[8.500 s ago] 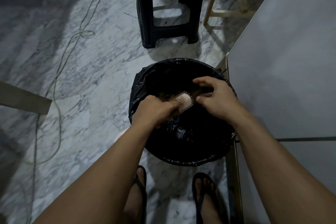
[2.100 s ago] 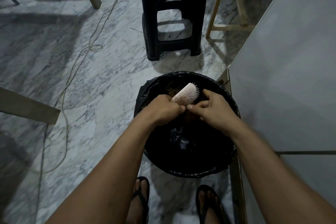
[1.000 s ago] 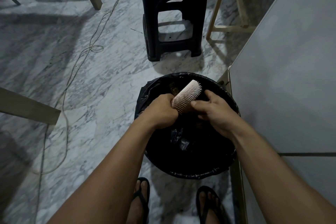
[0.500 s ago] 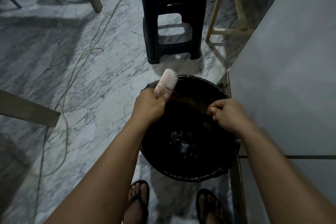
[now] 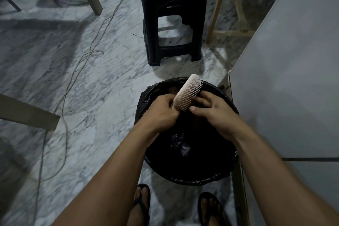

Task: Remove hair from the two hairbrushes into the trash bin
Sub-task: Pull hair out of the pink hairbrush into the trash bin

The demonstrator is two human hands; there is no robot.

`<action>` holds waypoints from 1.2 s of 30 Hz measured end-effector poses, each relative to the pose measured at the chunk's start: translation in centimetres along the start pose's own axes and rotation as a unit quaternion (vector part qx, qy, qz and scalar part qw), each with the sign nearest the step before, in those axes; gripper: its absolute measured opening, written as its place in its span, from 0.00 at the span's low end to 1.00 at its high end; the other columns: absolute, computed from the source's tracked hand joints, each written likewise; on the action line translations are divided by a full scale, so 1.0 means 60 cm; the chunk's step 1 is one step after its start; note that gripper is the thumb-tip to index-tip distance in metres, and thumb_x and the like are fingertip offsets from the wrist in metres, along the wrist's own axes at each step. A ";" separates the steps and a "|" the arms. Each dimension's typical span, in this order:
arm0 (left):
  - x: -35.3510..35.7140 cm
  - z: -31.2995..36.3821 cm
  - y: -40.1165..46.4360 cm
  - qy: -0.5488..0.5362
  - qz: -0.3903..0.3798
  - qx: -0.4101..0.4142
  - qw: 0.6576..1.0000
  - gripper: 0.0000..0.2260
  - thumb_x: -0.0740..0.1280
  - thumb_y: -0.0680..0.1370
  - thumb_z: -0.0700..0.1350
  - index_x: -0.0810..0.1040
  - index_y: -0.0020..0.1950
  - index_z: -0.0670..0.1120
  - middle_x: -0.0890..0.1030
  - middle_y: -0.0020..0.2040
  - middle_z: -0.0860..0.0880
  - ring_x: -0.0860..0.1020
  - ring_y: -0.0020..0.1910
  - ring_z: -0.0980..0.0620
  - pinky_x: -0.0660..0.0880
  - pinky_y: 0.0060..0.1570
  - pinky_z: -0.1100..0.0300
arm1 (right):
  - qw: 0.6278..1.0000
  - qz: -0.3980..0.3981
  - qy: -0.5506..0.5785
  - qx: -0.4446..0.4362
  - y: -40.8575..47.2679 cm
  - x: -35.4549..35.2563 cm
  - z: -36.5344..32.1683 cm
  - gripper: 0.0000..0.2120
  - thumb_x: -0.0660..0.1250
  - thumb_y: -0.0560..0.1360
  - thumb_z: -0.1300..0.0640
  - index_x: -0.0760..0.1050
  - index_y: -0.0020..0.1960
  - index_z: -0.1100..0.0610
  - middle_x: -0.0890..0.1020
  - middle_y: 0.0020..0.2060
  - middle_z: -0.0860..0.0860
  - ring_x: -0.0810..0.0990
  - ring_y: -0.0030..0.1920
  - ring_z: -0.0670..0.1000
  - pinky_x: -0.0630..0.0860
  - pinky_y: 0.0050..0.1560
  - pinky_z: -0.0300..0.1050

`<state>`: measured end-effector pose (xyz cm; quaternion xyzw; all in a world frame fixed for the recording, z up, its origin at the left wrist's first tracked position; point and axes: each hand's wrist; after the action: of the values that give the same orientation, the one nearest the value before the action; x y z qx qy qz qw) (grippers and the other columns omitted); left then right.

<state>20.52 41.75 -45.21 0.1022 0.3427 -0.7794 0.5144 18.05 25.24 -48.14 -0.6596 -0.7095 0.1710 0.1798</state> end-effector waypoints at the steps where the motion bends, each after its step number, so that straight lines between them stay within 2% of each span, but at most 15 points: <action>1: 0.002 0.000 0.000 -0.008 -0.006 0.005 1.000 0.08 0.66 0.75 0.37 0.78 0.48 0.49 0.77 0.36 0.55 0.75 0.34 0.58 0.69 0.28 0.70 | 1.000 -0.011 0.005 -0.004 0.000 0.003 0.002 0.19 0.68 0.74 0.67 0.75 0.64 0.58 0.82 0.59 0.55 0.82 0.56 0.49 0.78 0.59 0.45; 4: 0.005 -0.003 0.002 -0.047 -0.003 -0.012 0.999 0.05 0.70 0.73 0.42 0.80 0.48 0.48 0.80 0.37 0.52 0.77 0.34 0.56 0.72 0.32 0.68 | 0.996 0.010 -0.092 -0.017 -0.004 0.001 0.004 0.06 0.68 0.76 0.62 0.83 0.49 0.57 0.86 0.42 0.54 0.83 0.43 0.49 0.78 0.50 0.44; 7: 0.004 -0.011 0.008 -0.097 0.026 -0.039 0.994 0.09 0.72 0.72 0.48 0.82 0.50 0.47 0.82 0.40 0.50 0.78 0.34 0.54 0.75 0.39 0.58 | 0.982 0.039 -0.186 -0.015 -0.003 -0.008 0.001 0.10 0.65 0.78 0.58 0.83 0.41 0.54 0.79 0.30 0.47 0.74 0.31 0.42 0.70 0.36 0.36; 12: -0.011 -0.018 0.018 -0.102 0.110 -0.069 0.986 0.09 0.68 0.76 0.54 0.79 0.41 0.49 0.79 0.35 0.50 0.75 0.32 0.50 0.73 0.40 0.53 | 0.964 0.057 -0.259 -0.001 0.001 -0.026 0.002 0.16 0.61 0.80 0.57 0.78 0.35 0.53 0.76 0.27 0.47 0.70 0.22 0.39 0.64 0.25 0.29; 15: -0.015 -0.019 0.017 -0.101 0.120 -0.080 0.984 0.11 0.67 0.77 0.54 0.79 0.42 0.47 0.79 0.36 0.49 0.75 0.34 0.49 0.72 0.41 0.53 | 0.959 0.069 -0.276 0.016 0.006 -0.030 0.005 0.17 0.60 0.80 0.58 0.77 0.34 0.54 0.76 0.28 0.48 0.71 0.26 0.43 0.67 0.29 0.34; 19: -0.015 -0.017 0.016 -0.092 0.127 -0.084 0.984 0.11 0.67 0.77 0.54 0.80 0.47 0.46 0.80 0.39 0.48 0.76 0.37 0.47 0.73 0.42 0.54 | 0.924 0.124 -0.356 0.069 0.011 -0.037 0.013 0.16 0.59 0.78 0.55 0.78 0.34 0.53 0.82 0.35 0.50 0.79 0.39 0.53 0.75 0.45 0.46; 20: -0.015 -0.017 0.017 -0.090 0.126 -0.081 0.985 0.12 0.67 0.77 0.54 0.80 0.49 0.46 0.80 0.39 0.48 0.77 0.38 0.47 0.73 0.42 0.53 | 0.908 0.131 -0.389 0.089 0.009 -0.036 0.013 0.14 0.59 0.77 0.55 0.80 0.37 0.52 0.84 0.40 0.51 0.81 0.44 0.55 0.77 0.51 0.49; 22: -0.014 -0.015 0.016 -0.076 0.119 -0.074 0.987 0.14 0.67 0.76 0.55 0.81 0.50 0.45 0.81 0.41 0.47 0.78 0.40 0.45 0.76 0.44 0.50 | 0.891 0.120 -0.425 0.104 0.001 -0.029 0.005 0.12 0.61 0.74 0.55 0.80 0.54 0.51 0.83 0.55 0.55 0.80 0.56 0.59 0.75 0.61 0.55; 23: -0.013 -0.015 0.015 -0.065 0.115 -0.071 0.989 0.15 0.67 0.76 0.56 0.80 0.50 0.45 0.82 0.42 0.46 0.79 0.41 0.43 0.77 0.45 0.48 | 0.893 0.107 -0.427 0.098 -0.003 -0.024 -0.001 0.18 0.62 0.73 0.57 0.75 0.62 0.51 0.80 0.61 0.57 0.77 0.61 0.60 0.73 0.64 0.56; 25: -0.009 -0.010 0.013 -0.044 0.105 -0.061 0.992 0.16 0.67 0.74 0.58 0.80 0.48 0.45 0.83 0.44 0.44 0.81 0.44 0.41 0.77 0.46 0.47 | 0.920 0.081 -0.382 0.042 -0.008 -0.013 -0.013 0.27 0.63 0.71 0.59 0.66 0.70 0.54 0.73 0.68 0.57 0.73 0.66 0.61 0.70 0.66 0.55; 26: -0.008 -0.006 0.012 -0.032 0.099 -0.052 0.993 0.16 0.67 0.75 0.58 0.80 0.48 0.45 0.83 0.43 0.44 0.81 0.44 0.42 0.77 0.44 0.48 | 0.937 0.066 -0.342 0.003 -0.010 -0.005 -0.019 0.28 0.64 0.70 0.60 0.66 0.70 0.55 0.73 0.68 0.57 0.74 0.65 0.59 0.71 0.65 0.52; 28: -0.007 0.001 0.008 0.002 0.089 -0.027 0.996 0.14 0.67 0.77 0.55 0.79 0.46 0.44 0.79 0.38 0.48 0.78 0.39 0.46 0.71 0.38 0.52 | 0.958 0.023 -0.276 -0.069 -0.010 0.006 -0.021 0.24 0.65 0.70 0.61 0.73 0.67 0.55 0.80 0.61 0.53 0.79 0.60 0.52 0.73 0.61 0.44; 31: -0.006 0.010 0.003 0.046 0.090 0.012 0.995 0.13 0.67 0.77 0.54 0.74 0.39 0.46 0.73 0.33 0.52 0.72 0.33 0.52 0.63 0.31 0.55 | 0.967 -0.021 -0.237 -0.087 -0.013 0.018 -0.012 0.16 0.66 0.76 0.63 0.78 0.63 0.56 0.83 0.56 0.46 0.79 0.57 0.43 0.71 0.57 0.29; 34: -0.006 0.011 0.002 0.058 0.086 0.032 0.994 0.15 0.67 0.77 0.53 0.70 0.34 0.48 0.71 0.31 0.52 0.70 0.31 0.52 0.62 0.31 0.55 | 0.969 -0.011 -0.227 -0.096 -0.011 0.021 -0.006 0.07 0.67 0.76 0.59 0.83 0.52 0.54 0.85 0.44 0.49 0.81 0.44 0.42 0.75 0.49 0.36; 36: -0.007 0.009 0.002 0.056 0.093 0.023 0.994 0.14 0.67 0.77 0.53 0.74 0.37 0.45 0.72 0.31 0.51 0.71 0.31 0.52 0.63 0.31 0.55 | 0.968 -0.014 -0.234 -0.085 -0.009 0.016 -0.004 0.07 0.66 0.77 0.58 0.82 0.42 0.53 0.83 0.35 0.49 0.78 0.34 0.40 0.75 0.40 0.37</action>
<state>20.95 41.69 -44.65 0.1886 0.3421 -0.7288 0.5624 17.62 26.18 -47.67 -0.6041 -0.7529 0.2572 -0.0458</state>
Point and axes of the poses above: each hand's wrist, its own y-axis towards the middle knuckle, its own x-axis out of the palm, z = x × y
